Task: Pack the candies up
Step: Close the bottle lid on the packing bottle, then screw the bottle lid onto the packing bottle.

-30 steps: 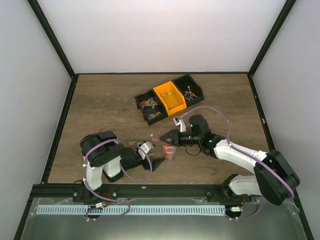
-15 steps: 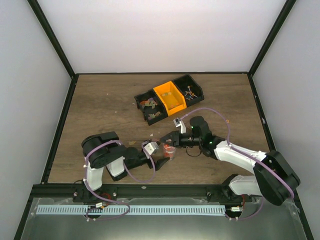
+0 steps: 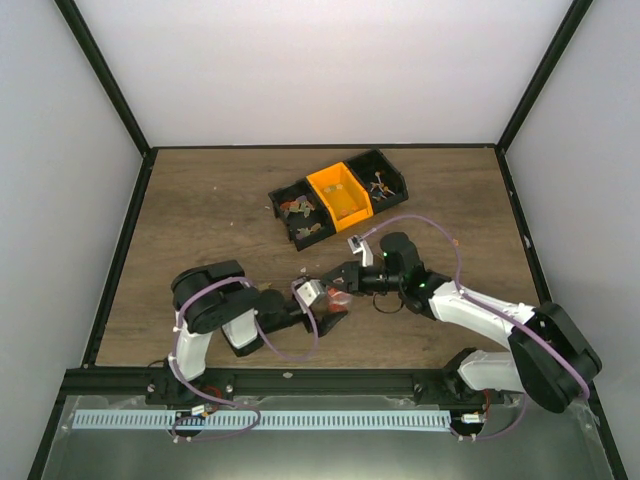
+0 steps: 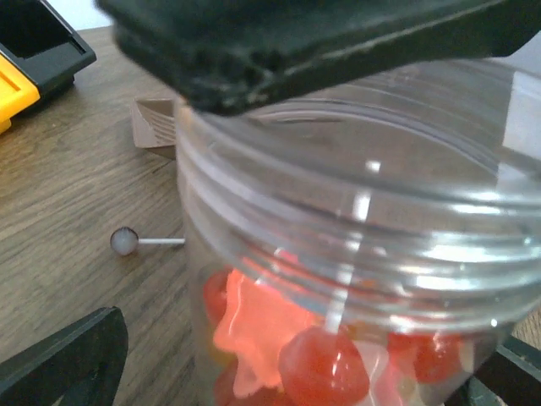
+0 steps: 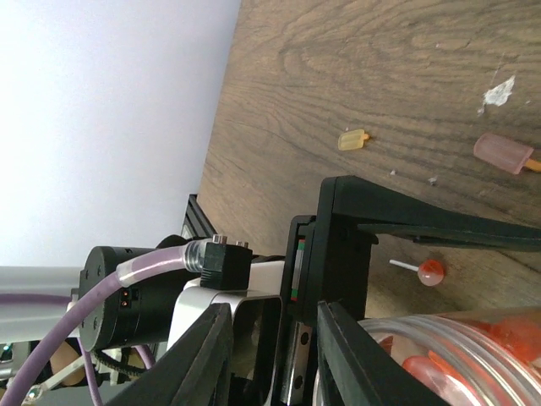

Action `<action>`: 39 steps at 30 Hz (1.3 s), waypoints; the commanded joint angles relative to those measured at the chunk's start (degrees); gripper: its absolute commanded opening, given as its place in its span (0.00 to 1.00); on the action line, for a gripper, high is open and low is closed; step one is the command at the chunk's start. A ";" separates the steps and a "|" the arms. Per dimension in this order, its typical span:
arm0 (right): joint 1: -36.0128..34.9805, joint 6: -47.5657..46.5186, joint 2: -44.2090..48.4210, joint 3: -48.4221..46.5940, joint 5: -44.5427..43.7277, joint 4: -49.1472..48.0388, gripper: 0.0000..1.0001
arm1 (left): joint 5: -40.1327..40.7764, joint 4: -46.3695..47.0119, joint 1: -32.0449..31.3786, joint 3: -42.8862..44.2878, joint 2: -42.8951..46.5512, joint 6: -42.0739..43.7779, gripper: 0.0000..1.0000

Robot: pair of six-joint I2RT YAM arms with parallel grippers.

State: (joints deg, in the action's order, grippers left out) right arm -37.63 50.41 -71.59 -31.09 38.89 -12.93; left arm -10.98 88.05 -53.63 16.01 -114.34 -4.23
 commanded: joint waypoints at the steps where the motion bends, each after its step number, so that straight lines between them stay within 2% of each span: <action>1: 0.35 -0.82 0.99 -2.04 -1.19 1.38 0.29 | -0.48 3.78 -0.16 2.26 -1.00 0.61 0.97; 5: 0.44 -0.87 1.25 -2.17 -1.52 1.76 0.29 | -0.18 4.81 -0.05 2.74 -1.64 0.33 0.95; 11: 0.84 -0.83 2.55 -2.25 -1.83 2.92 0.29 | -0.75 5.95 0.05 3.23 -3.39 -0.29 0.76; 14: 1.27 -1.02 3.82 -2.65 -2.87 4.35 0.29 | -0.97 6.11 0.01 3.33 -3.81 -0.54 0.70; 18: 2.45 -1.22 6.03 -2.63 -4.14 5.43 0.29 | -0.97 6.23 0.12 3.19 -4.07 -0.55 0.69; 25: 6.96 -2.58 7.81 -2.01 -5.67 7.22 0.29 | -0.84 6.55 0.12 2.95 -4.56 -0.52 0.74; 29: 7.87 -4.59 6.86 -2.75 -7.57 9.12 0.29 | -0.73 7.27 0.12 2.73 -4.84 -0.52 0.74; 36: 7.92 -7.81 4.21 -2.07 -6.60 7.02 0.28 | -0.53 5.83 0.43 2.66 -4.13 0.33 0.74; 39: 7.96 -10.84 4.73 -0.61 -8.68 5.71 0.21 | -0.77 6.03 0.59 2.96 -4.75 0.28 0.74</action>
State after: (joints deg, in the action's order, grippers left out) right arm -30.00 44.34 -67.13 -31.35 32.64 -5.26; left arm -11.22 88.29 -53.49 19.31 -117.25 -3.90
